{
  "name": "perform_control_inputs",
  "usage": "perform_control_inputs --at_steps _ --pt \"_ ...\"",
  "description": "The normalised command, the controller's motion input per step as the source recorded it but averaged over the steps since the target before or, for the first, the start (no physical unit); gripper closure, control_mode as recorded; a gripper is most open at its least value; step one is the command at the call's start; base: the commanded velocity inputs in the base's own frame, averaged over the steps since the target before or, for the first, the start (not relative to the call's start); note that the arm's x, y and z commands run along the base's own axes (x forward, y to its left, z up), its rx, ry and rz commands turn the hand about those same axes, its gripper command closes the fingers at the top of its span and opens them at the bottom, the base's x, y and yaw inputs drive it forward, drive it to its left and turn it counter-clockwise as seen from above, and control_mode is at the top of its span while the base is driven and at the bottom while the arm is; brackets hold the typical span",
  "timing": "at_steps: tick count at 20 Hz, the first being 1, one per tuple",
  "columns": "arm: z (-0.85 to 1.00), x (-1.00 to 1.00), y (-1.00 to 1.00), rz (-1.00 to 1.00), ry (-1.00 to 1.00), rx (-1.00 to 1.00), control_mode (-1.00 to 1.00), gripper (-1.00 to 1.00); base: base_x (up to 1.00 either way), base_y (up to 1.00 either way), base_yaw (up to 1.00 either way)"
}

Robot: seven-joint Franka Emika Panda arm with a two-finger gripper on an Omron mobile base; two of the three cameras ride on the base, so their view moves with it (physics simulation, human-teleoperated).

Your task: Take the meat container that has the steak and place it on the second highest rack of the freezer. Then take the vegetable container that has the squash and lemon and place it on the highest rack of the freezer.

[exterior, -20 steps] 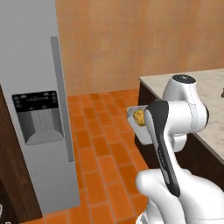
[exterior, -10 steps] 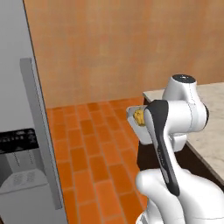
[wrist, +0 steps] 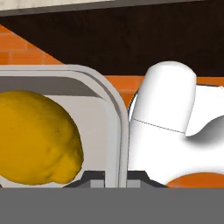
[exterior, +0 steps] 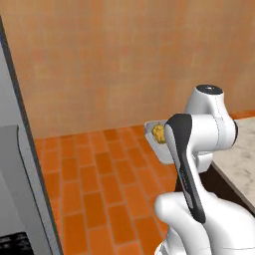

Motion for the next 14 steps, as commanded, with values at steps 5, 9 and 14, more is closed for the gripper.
perform_control_inputs --at_steps 5,9,14 --pt "0.0 0.0 0.0 0.0 0.0 0.0 1.0 1.0 1.0 -0.05 0.09" --pt "0.0 0.0 0.0 0.0 0.0 0.0 1.0 1.0 0.99 -0.14 0.28" --pt "0.0 0.0 0.0 0.0 0.0 0.0 1.0 1.0 0.5 -0.1 0.72"
